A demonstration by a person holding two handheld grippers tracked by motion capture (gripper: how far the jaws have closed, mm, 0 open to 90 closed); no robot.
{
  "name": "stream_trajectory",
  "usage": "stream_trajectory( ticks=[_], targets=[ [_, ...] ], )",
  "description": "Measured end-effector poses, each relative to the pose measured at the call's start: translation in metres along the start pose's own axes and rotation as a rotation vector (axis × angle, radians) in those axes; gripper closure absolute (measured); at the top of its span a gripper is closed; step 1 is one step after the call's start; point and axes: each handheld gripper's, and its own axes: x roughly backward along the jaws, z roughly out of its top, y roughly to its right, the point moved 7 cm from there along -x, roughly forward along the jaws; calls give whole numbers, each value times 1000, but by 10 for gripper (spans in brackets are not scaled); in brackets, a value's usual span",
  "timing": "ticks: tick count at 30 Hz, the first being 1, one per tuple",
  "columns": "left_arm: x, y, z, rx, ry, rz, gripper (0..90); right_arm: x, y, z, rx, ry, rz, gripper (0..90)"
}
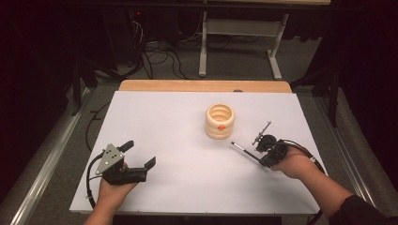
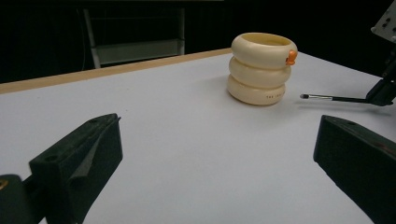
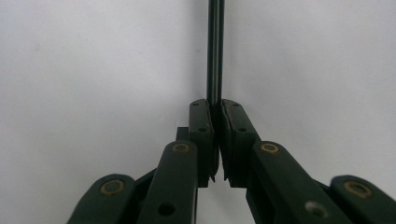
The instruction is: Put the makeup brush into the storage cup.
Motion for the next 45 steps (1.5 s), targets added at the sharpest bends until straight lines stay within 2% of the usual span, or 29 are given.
stream_trajectory(
  ticks=[2,5,11,18,23,27,31,34,39,45],
  targets=[
    [0,0,0,2,0,0,18,0,1,0,-9,18,0,862],
    [0,0,0,3,1,1,18,1,1,0,-48,56,8,862],
    [0,-1,-1,1,-3,0,17,3,6,-1,-92,131,-6,862],
    [-1,0,-1,1,-4,-1,18,2,11,-2,-125,203,-19,862],
    [-1,-1,-2,4,-5,-1,17,-1,12,-4,-180,283,-14,862],
    [-1,-1,-2,5,-5,-1,18,-3,14,-6,-200,333,-15,862],
    [-1,-1,-2,3,-6,-1,17,-4,16,-8,-242,386,-8,862],
    [-1,0,-2,4,-6,-2,18,-3,17,-11,-252,420,-14,862],
    [-2,-1,-2,0,-9,-2,17,0,20,-13,-295,501,-26,862],
    [-3,-1,-4,2,-16,-3,18,1,22,-12,-306,568,-45,862]
  ],
)
